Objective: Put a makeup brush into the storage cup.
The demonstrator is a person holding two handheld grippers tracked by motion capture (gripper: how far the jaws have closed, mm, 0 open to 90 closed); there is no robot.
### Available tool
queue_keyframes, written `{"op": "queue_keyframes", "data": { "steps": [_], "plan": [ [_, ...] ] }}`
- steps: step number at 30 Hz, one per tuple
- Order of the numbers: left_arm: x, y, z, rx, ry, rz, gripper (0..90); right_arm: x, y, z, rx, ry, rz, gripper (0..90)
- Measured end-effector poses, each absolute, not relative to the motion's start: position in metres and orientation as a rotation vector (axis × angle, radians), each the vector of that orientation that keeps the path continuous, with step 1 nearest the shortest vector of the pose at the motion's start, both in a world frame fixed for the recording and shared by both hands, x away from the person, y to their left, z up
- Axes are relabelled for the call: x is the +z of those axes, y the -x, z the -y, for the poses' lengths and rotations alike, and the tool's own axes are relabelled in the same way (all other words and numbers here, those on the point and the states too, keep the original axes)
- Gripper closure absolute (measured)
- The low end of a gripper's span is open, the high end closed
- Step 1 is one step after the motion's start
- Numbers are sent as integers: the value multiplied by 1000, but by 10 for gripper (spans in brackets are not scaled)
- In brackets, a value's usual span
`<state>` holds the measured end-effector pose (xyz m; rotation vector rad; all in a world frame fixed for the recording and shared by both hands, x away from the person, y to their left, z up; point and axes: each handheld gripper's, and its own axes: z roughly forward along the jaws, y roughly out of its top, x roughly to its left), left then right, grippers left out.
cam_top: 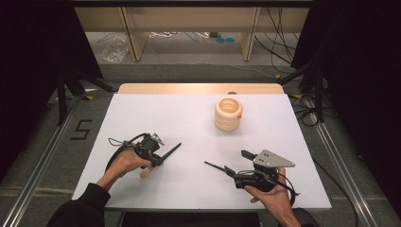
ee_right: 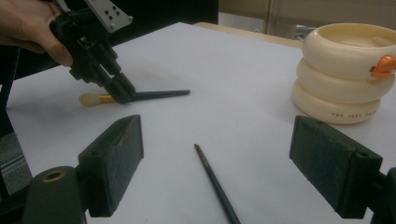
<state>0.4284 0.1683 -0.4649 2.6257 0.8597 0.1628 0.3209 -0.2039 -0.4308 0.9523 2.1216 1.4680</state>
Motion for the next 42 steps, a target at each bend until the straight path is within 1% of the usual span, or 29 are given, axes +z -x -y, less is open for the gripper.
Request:
{"op": "queue_keyframes", "data": {
  "steps": [7,10,13,23,30,39,42],
  "plan": [
    [-464,-430,-165,154,-2656,-869,744,-430,-320,204,1469,-957,-2126,187],
    [-463,-431,-163,151,-2697,-831,770,-431,-321,204,1466,-951,-2121,188],
    [-463,-431,-162,142,-2689,-847,778,-431,-321,204,1467,-951,-2122,188],
    [-461,-436,-159,114,-2752,-797,779,-431,-321,204,1467,-953,-2126,190],
    [-461,-438,-157,96,-2761,-782,780,-431,-320,203,1469,-967,-2138,191],
    [-460,-439,-153,108,-2816,-730,781,-432,-322,202,1483,-940,-2117,191],
    [-460,-438,-152,117,-2809,-726,781,-431,-321,202,1491,-963,-2135,191]
  ]
}}
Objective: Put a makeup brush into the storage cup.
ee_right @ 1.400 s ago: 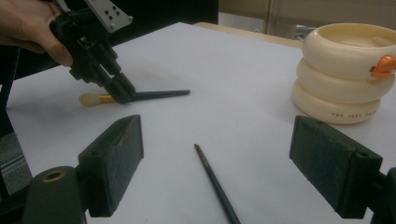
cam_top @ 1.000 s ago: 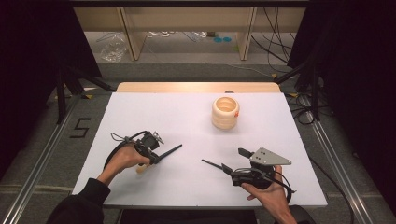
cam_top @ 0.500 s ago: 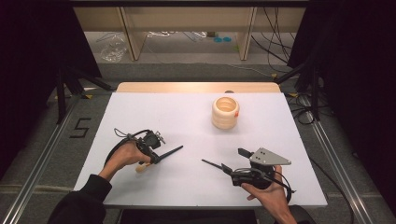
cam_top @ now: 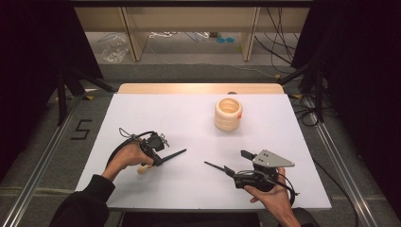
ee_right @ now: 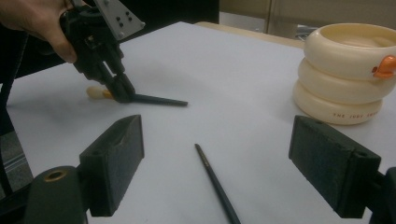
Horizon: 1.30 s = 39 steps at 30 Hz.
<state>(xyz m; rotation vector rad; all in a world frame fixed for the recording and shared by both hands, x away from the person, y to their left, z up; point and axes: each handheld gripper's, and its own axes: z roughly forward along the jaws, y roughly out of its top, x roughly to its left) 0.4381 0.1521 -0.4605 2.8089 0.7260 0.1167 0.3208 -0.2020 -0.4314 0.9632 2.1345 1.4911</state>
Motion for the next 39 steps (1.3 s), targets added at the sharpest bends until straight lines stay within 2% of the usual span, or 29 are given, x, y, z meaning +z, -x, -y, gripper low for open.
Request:
{"op": "queue_keyframes", "data": {
  "steps": [1,3,4,23,39],
  "plan": [
    [-459,-439,-153,113,-2844,-693,782,-431,-321,202,1492,-963,-2134,191],
    [-460,-437,-152,115,-2813,-719,782,-431,-321,202,1492,-962,-2134,191],
    [-459,-438,-153,118,-2853,-668,782,-431,-321,202,1492,-961,-2134,191],
    [-454,-432,-151,125,-2862,-598,783,-431,-321,203,1466,-963,-2152,191],
    [-437,-411,-131,142,-2863,-439,783,-431,-322,193,1407,-824,-2204,209]
  ]
}}
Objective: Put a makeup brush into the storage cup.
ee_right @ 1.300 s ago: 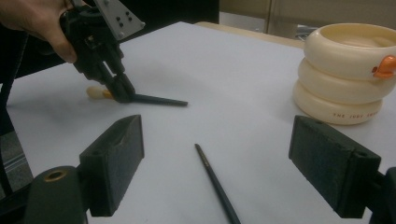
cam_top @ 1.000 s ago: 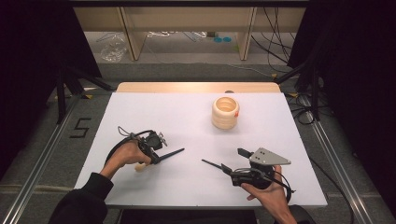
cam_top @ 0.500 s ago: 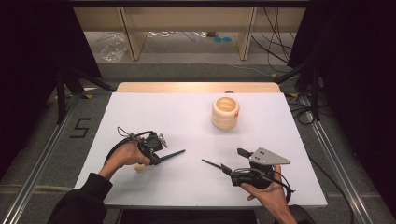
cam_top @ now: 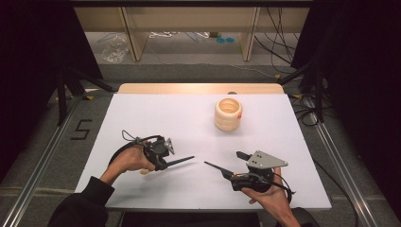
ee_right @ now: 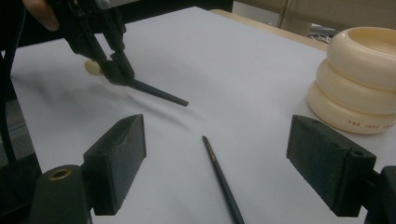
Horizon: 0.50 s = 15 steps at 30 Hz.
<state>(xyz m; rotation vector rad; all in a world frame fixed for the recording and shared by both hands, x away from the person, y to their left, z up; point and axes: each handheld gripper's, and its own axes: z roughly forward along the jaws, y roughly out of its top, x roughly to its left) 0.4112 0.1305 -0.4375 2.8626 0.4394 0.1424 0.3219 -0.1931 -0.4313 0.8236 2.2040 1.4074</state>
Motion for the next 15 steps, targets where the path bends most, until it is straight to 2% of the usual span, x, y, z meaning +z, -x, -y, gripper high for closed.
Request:
{"op": "queue_keyframes", "data": {
  "steps": [15],
  "plan": [
    [-426,-379,-100,149,-2846,-250,783,-427,-322,172,1240,-582,-2399,267]
  ]
}}
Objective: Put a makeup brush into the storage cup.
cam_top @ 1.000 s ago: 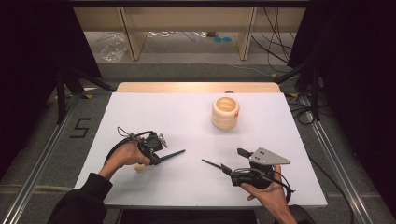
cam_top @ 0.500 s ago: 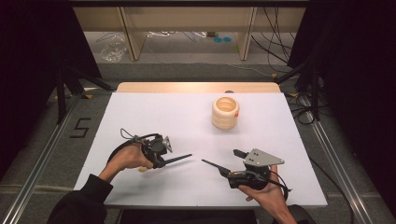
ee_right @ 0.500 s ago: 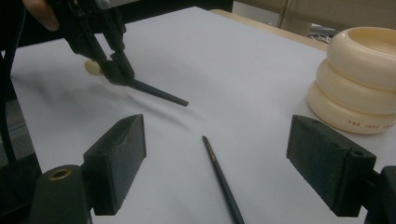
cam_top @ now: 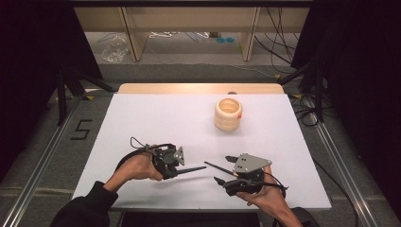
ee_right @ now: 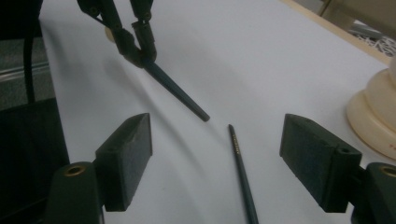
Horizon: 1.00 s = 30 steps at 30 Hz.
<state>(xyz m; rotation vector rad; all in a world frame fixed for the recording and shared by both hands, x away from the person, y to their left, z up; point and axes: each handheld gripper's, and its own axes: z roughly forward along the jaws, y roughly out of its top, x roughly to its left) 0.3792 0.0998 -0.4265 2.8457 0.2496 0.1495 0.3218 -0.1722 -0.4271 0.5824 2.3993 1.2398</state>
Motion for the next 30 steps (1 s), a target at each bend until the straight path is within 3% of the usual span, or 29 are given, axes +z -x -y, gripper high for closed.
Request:
{"op": "queue_keyframes", "data": {
  "steps": [20,30],
  "plan": [
    [-414,-354,-79,168,-2831,-124,783,-431,-324,131,972,-199,-2637,521],
    [-412,-351,-72,149,-2828,-86,783,-435,-325,123,911,-100,-2647,601]
  ]
}}
